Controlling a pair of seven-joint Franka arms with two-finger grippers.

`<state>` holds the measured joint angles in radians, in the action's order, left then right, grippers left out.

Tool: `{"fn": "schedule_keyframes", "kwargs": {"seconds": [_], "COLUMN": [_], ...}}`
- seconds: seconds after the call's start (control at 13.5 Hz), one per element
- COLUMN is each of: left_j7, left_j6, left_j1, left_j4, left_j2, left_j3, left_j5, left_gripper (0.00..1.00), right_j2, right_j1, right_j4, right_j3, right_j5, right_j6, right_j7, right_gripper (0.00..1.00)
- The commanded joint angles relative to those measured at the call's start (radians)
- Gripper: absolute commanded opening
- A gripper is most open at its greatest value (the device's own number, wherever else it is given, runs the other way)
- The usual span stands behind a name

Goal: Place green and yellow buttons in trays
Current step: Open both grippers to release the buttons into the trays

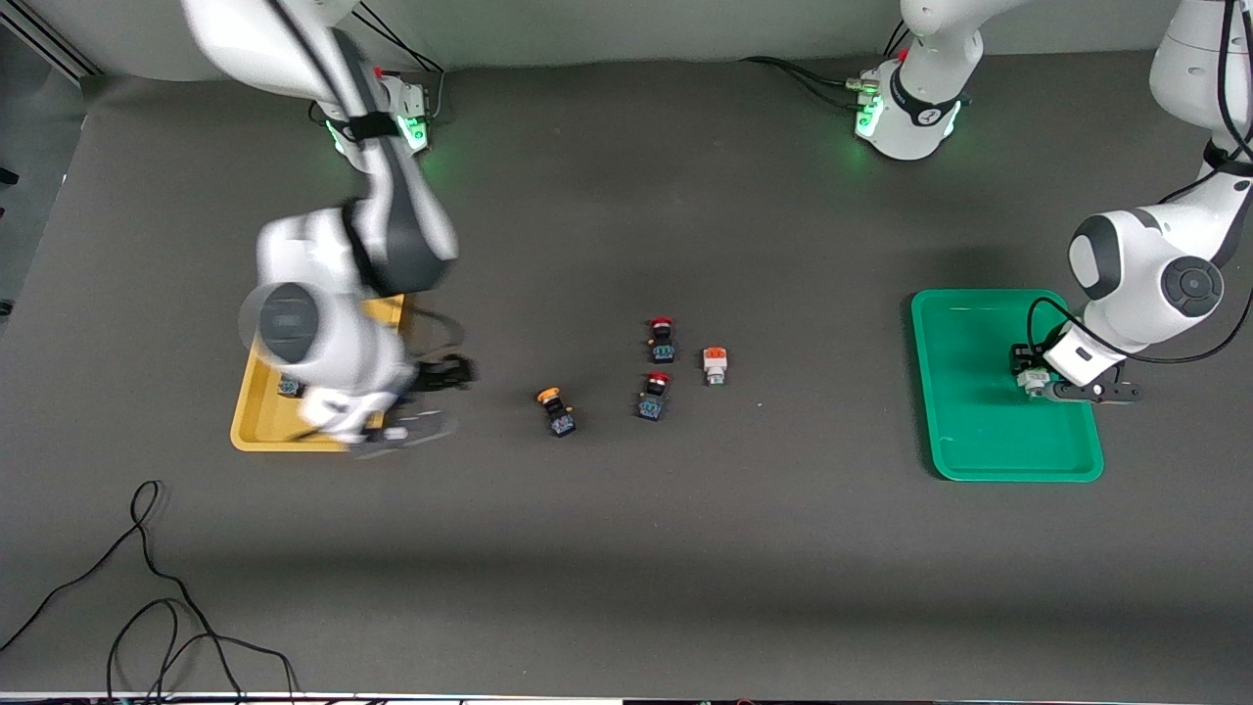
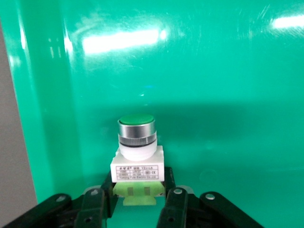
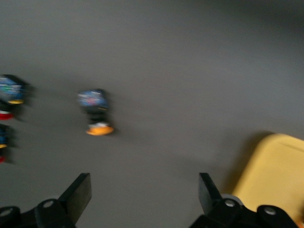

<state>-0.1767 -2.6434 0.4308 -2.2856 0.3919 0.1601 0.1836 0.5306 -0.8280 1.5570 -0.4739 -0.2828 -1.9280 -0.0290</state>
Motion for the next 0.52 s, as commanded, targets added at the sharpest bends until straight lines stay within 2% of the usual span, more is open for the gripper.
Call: {"fn": "schedule_keyframes", "kwargs": {"seconds": [0.0, 0.15, 0.22, 0.44], "left_j7": [0.002, 0.006, 0.005, 0.002], "left_j6": [0.003, 0.022, 0.072, 0.329], "left_j1": [-0.006, -0.007, -0.01, -0.017], "left_j4": [0.003, 0.005, 0.015, 0.119], "left_j2": [-0.002, -0.034, -0.062, -0.145], "left_j3": [0.002, 0.007, 0.009, 0.045], "left_j5": [0.013, 0.014, 0.013, 0.01], "left_gripper": [1.0, 1.0, 1.0, 1.0], "right_j2": [0.11, 0.124, 0.141, 0.176], "right_j1": [0.013, 0.012, 0.012, -0.017], "right_j4": [-0.15, -0.147, -0.14, -0.045], "right_j3": [0.07, 0.119, 0.124, 0.126], "right_j5": [-0.01, -0.007, -0.009, -0.01], "right_j6": [-0.003, -0.075, -0.103, -0.271], "right_j7": [0.026, 0.052, 0.055, 0.06], "right_gripper": [1.0, 1.0, 1.0, 1.0]}}
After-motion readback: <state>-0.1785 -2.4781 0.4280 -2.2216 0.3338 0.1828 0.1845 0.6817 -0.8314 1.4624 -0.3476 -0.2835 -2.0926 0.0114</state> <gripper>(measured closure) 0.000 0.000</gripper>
